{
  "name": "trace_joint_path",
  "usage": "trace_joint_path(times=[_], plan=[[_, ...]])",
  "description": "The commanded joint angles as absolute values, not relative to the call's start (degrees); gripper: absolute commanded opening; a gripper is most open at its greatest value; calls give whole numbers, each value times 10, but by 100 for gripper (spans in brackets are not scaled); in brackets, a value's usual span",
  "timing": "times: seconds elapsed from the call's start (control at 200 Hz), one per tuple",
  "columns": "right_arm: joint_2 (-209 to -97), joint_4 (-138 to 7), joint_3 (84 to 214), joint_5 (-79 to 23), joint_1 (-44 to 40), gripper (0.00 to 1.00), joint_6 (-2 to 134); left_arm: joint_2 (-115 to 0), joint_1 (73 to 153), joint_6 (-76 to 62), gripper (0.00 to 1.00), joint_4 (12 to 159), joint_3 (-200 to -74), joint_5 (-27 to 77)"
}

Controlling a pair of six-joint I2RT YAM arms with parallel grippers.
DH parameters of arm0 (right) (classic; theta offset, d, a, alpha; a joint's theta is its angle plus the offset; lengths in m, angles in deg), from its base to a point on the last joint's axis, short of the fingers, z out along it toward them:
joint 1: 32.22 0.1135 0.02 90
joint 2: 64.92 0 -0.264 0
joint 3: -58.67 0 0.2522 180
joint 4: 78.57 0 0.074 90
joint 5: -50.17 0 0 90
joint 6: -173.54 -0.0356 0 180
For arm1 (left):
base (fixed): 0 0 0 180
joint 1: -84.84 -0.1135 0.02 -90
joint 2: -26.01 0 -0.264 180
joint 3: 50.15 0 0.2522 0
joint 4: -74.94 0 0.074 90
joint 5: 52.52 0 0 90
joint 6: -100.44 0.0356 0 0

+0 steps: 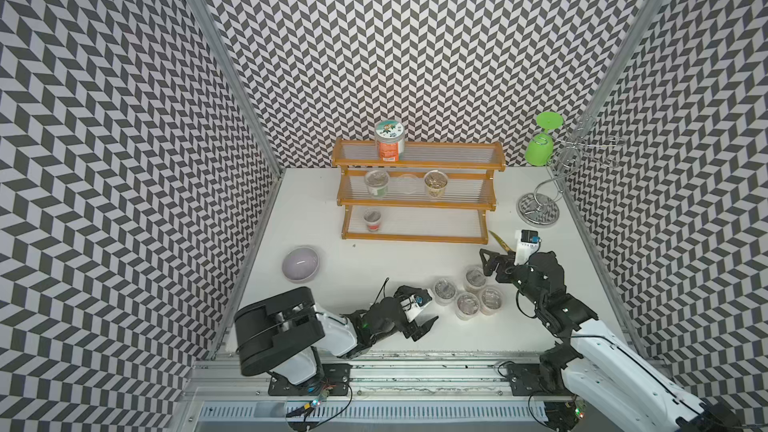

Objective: Place the seed container on the shelf
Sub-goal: Pick up the seed jar at the center of the board.

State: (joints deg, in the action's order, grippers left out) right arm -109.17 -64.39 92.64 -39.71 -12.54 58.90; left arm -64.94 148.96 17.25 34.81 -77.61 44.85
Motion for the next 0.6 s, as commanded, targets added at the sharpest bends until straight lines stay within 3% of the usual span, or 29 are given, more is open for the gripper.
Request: trace_joint_path(times=[0.0,0.431,0.596], plan=[[-1093,-689,919,-334,-158,99,568,-688,1492,208,91,229,-789,471],[-1122,-709,925,-325,-166,99,595,-793,1488,211,89,225,-862,455],[-1131,-728,920,-278,-166,100,628,-809,1486,210,85,232,-874,441]])
